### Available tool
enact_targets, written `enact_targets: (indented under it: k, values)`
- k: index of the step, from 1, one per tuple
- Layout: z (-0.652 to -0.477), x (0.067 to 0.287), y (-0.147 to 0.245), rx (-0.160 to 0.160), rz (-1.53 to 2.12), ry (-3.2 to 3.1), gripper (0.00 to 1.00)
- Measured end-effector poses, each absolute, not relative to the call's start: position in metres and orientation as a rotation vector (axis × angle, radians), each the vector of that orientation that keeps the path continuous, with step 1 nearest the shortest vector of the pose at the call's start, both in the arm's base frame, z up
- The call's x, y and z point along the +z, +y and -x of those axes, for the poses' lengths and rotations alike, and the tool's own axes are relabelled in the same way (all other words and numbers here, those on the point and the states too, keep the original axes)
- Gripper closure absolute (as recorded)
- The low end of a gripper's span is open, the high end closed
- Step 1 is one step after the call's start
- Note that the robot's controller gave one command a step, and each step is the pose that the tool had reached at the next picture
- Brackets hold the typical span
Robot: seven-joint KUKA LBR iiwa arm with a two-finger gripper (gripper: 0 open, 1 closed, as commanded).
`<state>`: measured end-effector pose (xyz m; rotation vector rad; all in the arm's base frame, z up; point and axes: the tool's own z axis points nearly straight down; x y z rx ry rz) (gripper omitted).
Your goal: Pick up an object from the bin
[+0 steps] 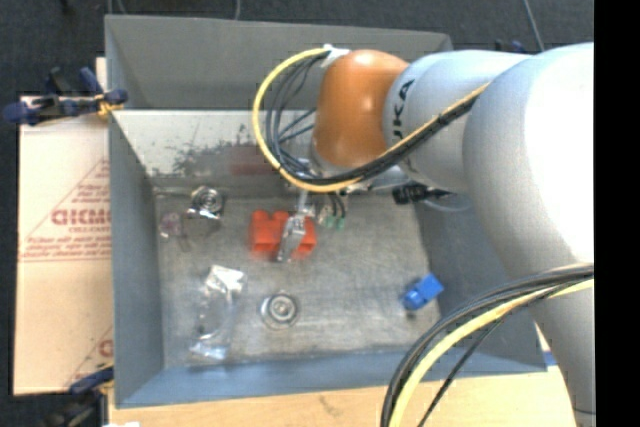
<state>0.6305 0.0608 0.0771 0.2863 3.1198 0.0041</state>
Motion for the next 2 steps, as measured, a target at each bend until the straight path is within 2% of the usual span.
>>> enact_targets:
  k: [1,2]
  values:
    - [-0.632,0.079,0.061,0.006,-0.289,3.115,1.00]
    - [-0.635,0.203,0.060,0.004,-0.292,3.116,1.00]
